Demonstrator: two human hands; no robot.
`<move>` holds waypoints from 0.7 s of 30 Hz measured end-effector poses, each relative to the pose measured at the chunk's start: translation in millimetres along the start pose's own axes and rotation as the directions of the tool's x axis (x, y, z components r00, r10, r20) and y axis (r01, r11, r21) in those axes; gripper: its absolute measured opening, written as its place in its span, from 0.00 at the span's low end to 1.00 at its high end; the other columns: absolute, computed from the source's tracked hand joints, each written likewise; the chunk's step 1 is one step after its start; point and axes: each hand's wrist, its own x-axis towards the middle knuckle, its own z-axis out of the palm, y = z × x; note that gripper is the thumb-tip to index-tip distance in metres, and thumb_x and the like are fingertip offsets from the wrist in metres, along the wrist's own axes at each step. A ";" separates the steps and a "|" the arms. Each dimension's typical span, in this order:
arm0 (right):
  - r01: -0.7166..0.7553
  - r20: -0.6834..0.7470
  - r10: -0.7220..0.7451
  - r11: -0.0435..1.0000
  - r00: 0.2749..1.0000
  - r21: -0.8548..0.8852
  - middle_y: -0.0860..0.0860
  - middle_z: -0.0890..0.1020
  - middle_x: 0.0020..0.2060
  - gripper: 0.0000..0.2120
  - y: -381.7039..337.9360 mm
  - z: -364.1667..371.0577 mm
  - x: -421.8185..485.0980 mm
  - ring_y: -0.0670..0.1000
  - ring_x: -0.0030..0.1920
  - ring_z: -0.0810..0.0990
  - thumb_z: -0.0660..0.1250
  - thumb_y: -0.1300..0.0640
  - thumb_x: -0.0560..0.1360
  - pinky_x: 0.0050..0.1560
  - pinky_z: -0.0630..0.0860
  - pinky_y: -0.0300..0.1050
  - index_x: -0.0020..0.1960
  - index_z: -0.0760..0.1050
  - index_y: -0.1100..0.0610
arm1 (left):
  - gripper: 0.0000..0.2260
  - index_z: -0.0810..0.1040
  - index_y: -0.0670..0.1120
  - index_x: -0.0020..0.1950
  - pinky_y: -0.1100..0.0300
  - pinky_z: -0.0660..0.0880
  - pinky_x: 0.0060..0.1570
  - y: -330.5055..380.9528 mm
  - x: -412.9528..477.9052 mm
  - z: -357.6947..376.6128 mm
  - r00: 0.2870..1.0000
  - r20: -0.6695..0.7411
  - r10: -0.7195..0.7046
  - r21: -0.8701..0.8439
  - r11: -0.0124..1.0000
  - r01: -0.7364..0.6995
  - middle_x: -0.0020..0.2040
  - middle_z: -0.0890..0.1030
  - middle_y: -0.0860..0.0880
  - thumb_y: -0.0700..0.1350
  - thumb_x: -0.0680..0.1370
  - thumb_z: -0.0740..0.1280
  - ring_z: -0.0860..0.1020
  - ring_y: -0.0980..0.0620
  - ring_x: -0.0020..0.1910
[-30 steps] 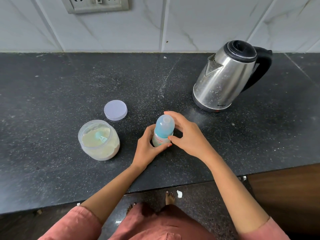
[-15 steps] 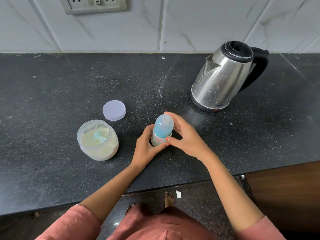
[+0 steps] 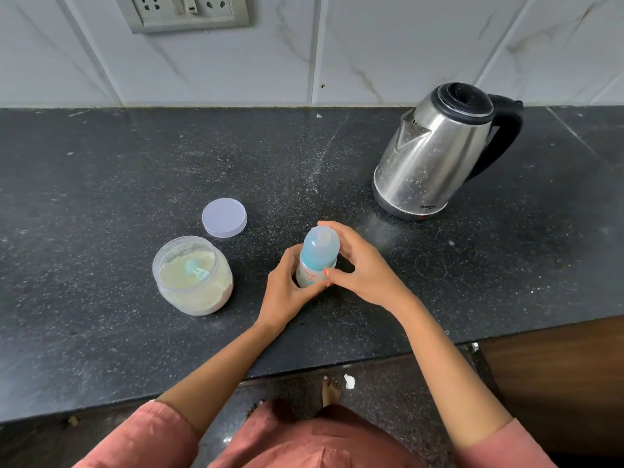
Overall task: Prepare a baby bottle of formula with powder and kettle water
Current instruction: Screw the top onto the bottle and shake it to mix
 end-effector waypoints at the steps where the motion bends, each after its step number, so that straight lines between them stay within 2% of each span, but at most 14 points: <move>1: 0.002 -0.018 -0.002 1.000 1.000 -0.005 0.40 0.73 0.61 0.33 0.3 -1.1 0.5 0.34 0.63 0.70 0.68 0.72 0.67 0.65 0.65 0.31 0.62 0.64 0.42 | 0.28 0.67 0.61 0.57 0.73 0.71 0.53 -0.4 0.0 0.0 1.000 0.000 -0.005 -0.003 1.000 0.005 0.56 0.76 0.60 0.41 0.66 0.76 0.75 0.65 0.56; 3: -0.003 -0.077 0.002 1.000 0.997 -0.020 0.39 0.74 0.56 0.31 0.9 -1.0 2.4 0.33 0.58 0.73 0.71 0.70 0.65 0.61 0.67 0.29 0.59 0.67 0.45 | 0.27 0.68 0.61 0.57 0.73 0.71 0.52 -0.6 0.0 -0.1 1.000 -0.003 -0.007 -0.001 1.000 0.007 0.55 0.77 0.60 0.41 0.66 0.77 0.76 0.65 0.56; 6: -0.002 -0.187 -0.015 0.996 0.982 -0.093 0.45 0.74 0.52 0.27 1.9 7.5 4.9 0.39 0.53 0.75 0.76 0.65 0.62 0.55 0.69 0.28 0.56 0.70 0.48 | 0.27 0.68 0.61 0.57 0.72 0.71 0.52 -0.1 0.0 0.1 1.000 -0.002 0.005 0.013 1.000 -0.005 0.55 0.77 0.60 0.41 0.67 0.76 0.76 0.65 0.55; 8: -0.021 -0.231 -0.016 0.987 0.973 -0.156 0.48 0.71 0.52 0.27 1.1 13.8 6.6 0.42 0.52 0.73 0.78 0.61 0.61 0.52 0.68 0.26 0.56 0.71 0.51 | 0.27 0.68 0.61 0.56 0.72 0.71 0.52 -0.2 0.0 0.1 1.000 -0.008 0.016 0.025 1.000 -0.016 0.54 0.77 0.61 0.41 0.67 0.76 0.75 0.66 0.54; 11: -0.015 -0.150 -0.004 0.992 0.989 -0.122 0.48 0.69 0.58 0.32 1.1 11.9 5.4 0.44 0.60 0.70 0.77 0.61 0.62 0.59 0.66 0.28 0.62 0.67 0.49 | 0.26 0.68 0.62 0.56 0.71 0.72 0.52 -1.1 0.4 -0.3 1.000 -0.009 0.013 0.039 0.999 -0.012 0.53 0.77 0.62 0.41 0.67 0.76 0.76 0.66 0.53; 13: -0.009 -0.030 0.008 0.999 1.000 -0.030 0.46 0.68 0.65 0.34 1.8 4.9 2.2 0.42 0.66 0.68 0.73 0.66 0.66 0.66 0.63 0.32 0.66 0.63 0.47 | 0.26 0.68 0.62 0.56 0.70 0.72 0.53 -1.2 0.3 -0.3 1.000 -0.007 0.009 0.030 1.000 -0.008 0.54 0.77 0.62 0.42 0.67 0.76 0.76 0.66 0.55; 15: -0.025 0.060 0.024 1.000 0.998 0.010 0.45 0.68 0.67 0.35 1.7 0.2 0.0 0.39 0.68 0.66 0.67 0.71 0.68 0.68 0.62 0.33 0.67 0.61 0.46 | 0.27 0.67 0.61 0.56 0.73 0.70 0.52 0.1 0.2 -0.3 1.000 -0.005 0.005 0.017 1.000 -0.005 0.55 0.76 0.62 0.41 0.67 0.76 0.75 0.68 0.55; 17: -0.019 0.038 0.018 1.000 0.999 0.023 0.42 0.71 0.63 0.33 2.5 -1.8 0.7 0.36 0.65 0.68 0.65 0.73 0.68 0.66 0.64 0.31 0.65 0.63 0.46 | 0.28 0.67 0.61 0.57 0.74 0.70 0.52 0.5 0.3 -0.1 1.000 0.000 0.001 0.009 1.000 -0.001 0.55 0.75 0.62 0.41 0.67 0.76 0.74 0.68 0.55; 21: -0.008 -0.082 0.005 0.999 0.997 -0.038 0.41 0.74 0.55 0.29 2.6 -0.2 4.0 0.35 0.56 0.74 0.72 0.69 0.65 0.59 0.68 0.29 0.58 0.67 0.46 | 0.27 0.68 0.61 0.57 0.72 0.71 0.53 -1.7 0.2 0.2 1.000 -0.007 0.001 0.010 1.000 -0.001 0.56 0.77 0.59 0.42 0.66 0.77 0.76 0.64 0.56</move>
